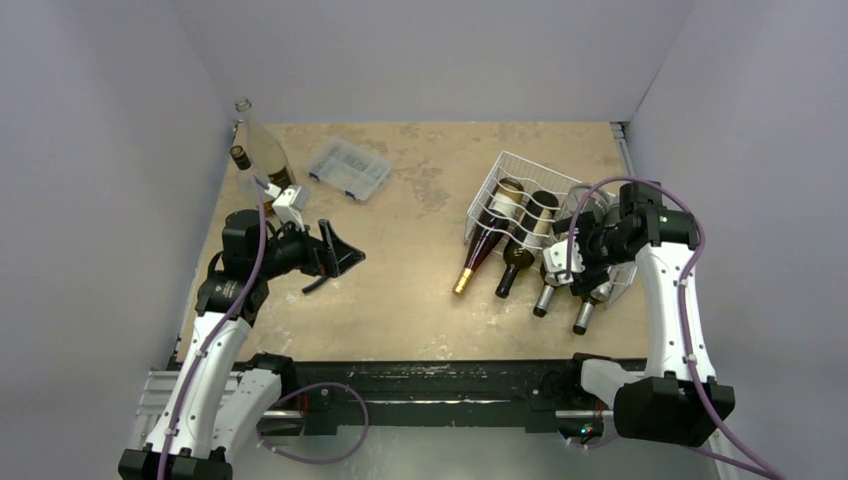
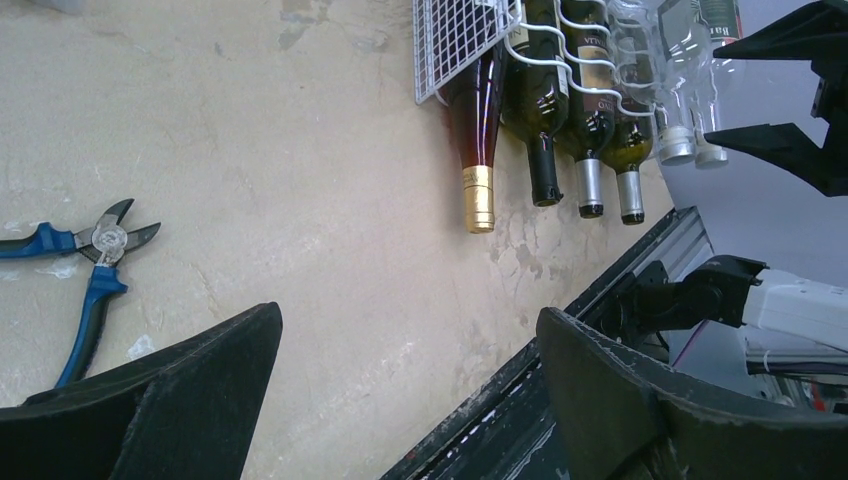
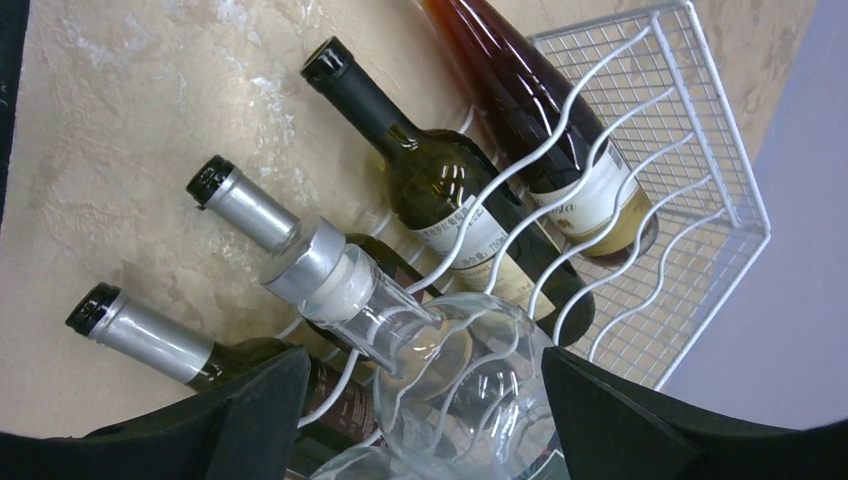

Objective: Take the wine bottle off the wine rack
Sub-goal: Pick up the wine bottle from the wine rack.

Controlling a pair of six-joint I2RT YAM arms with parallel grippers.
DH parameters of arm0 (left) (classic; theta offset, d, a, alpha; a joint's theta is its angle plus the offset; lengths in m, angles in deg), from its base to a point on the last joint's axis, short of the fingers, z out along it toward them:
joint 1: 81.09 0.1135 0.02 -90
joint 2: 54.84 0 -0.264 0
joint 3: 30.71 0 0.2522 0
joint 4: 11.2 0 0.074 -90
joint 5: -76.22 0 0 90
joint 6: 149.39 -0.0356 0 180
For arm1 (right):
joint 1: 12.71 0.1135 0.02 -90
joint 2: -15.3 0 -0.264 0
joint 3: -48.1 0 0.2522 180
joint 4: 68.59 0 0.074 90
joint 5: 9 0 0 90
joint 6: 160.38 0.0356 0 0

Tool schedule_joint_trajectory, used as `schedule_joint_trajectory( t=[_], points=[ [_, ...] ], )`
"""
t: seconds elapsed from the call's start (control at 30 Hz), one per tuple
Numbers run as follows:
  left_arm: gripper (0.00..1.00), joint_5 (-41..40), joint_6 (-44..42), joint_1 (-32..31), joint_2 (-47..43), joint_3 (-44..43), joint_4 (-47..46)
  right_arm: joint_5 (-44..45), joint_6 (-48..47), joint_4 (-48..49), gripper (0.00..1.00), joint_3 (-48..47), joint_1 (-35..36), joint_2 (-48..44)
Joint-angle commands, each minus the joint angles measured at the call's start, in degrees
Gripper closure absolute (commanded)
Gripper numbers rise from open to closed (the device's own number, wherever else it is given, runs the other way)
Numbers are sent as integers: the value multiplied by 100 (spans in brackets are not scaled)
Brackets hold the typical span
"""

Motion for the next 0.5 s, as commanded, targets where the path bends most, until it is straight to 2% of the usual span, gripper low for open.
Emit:
schedule_joint_trajectory(
  t=[0.0,0.1,0.47],
  points=[
    [0,166,-73,19,-37,4,-265,183,-1052,-2,13,179,153,30],
    [0,243,-58,28,-5,6,-295,200,-1372,44,18,370,180,39],
    [0,355,-27,40,24,13,-324,295,-1387,656,24,722,271,100]
  ],
)
